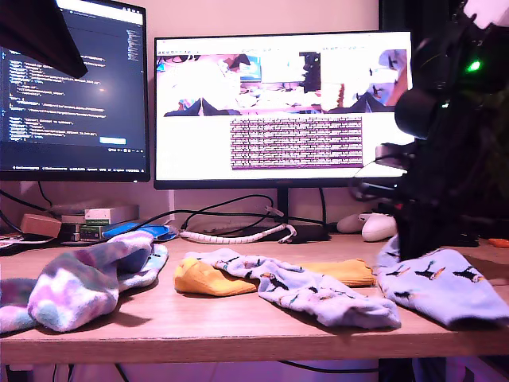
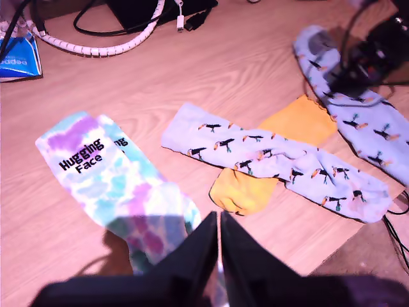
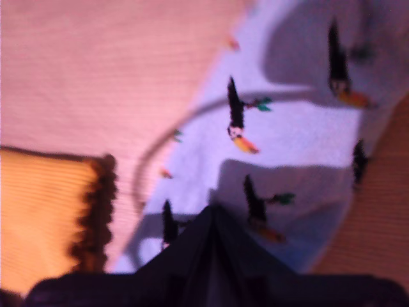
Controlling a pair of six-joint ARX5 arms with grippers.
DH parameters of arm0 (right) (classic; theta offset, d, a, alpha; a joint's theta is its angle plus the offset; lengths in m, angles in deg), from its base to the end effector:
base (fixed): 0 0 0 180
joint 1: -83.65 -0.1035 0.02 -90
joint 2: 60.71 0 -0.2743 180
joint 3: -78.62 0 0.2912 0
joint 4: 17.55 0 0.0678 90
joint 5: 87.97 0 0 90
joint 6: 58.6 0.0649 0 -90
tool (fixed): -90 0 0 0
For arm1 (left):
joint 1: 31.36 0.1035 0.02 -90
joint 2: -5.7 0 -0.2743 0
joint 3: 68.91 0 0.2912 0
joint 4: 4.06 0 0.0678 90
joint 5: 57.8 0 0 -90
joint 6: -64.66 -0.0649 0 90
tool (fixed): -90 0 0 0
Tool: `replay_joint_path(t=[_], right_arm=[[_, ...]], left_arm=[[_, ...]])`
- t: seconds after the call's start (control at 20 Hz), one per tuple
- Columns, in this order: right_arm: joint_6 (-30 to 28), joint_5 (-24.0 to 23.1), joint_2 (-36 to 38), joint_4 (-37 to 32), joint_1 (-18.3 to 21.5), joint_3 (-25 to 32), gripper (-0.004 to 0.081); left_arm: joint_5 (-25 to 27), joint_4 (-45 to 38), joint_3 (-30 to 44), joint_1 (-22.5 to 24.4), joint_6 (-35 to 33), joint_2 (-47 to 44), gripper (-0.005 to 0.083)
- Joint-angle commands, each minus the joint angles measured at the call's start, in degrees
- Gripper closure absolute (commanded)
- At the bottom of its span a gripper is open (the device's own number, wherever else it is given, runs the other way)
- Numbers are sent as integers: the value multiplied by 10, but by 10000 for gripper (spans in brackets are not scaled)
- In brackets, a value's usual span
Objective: Pair up the socks based on colour and pattern, by placing them on top of one another
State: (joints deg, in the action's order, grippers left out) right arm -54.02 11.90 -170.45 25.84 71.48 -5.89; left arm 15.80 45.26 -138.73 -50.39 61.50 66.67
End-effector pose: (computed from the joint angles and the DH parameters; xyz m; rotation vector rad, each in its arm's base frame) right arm 0.4122 0.1003 0.1149 0.0451 1.2167 0.2890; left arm 0.2526 -0.1065 0.3037 0.0676 0.7007 -0.6118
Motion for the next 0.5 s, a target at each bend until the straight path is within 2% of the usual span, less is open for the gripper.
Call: replay_joint_path(t=[0.0,0.25,0.4,0.45], right_arm=[[5,1,-46,-7,-31,17,783],[37,6,-49,-59,-102,16,783],[47,-8,-49,-73,-111,16,783],[46,-30,-49,-68,-108,16,783]], left_arm=[[-1,2,10,0,1,5,793],[-1,2,10,0,1,5,793],[-1,8,10,0,1,5,793],[-1,14,10,0,1,5,793]])
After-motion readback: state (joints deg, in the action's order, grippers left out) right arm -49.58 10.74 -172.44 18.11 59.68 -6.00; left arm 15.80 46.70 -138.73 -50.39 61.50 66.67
